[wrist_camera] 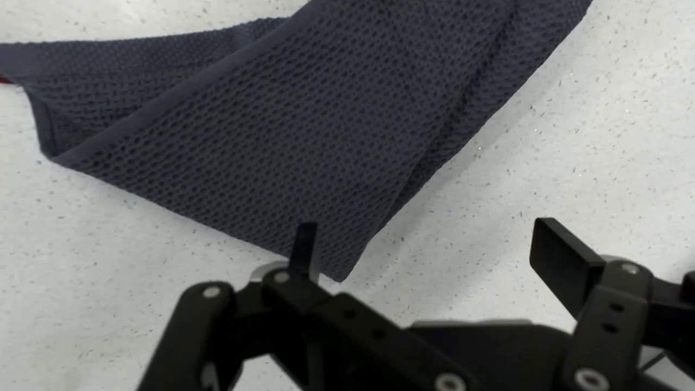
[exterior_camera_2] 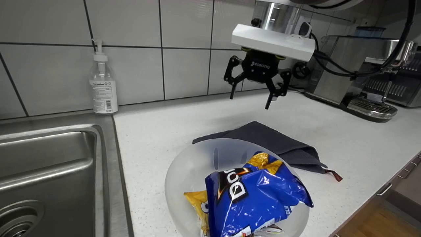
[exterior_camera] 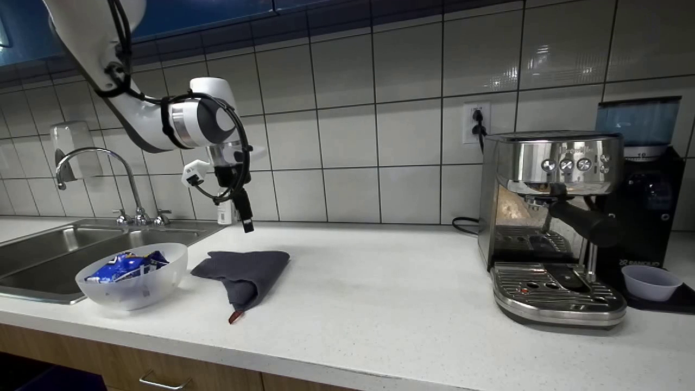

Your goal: Fold the grey towel twice in a triangular shape

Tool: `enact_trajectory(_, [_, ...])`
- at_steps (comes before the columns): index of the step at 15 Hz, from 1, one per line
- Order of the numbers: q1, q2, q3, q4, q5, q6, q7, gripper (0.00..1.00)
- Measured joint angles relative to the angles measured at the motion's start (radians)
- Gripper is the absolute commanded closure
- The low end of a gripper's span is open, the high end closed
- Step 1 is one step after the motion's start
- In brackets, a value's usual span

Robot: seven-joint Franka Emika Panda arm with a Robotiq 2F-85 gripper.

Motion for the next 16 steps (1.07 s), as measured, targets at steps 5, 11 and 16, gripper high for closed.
enact_trajectory(5, [-0.046,-0.064,-0.007,-0.064,0.010,0.000,-0.066,0.00])
enact_trajectory(11, [-0.094,-0.152,-0.020,-0.153,0.027,0.001,-0.168,0.00])
enact_trajectory(16, [-0.126,-0.238,-0.031,-0.232,0.039,0.001,-0.250,0.00])
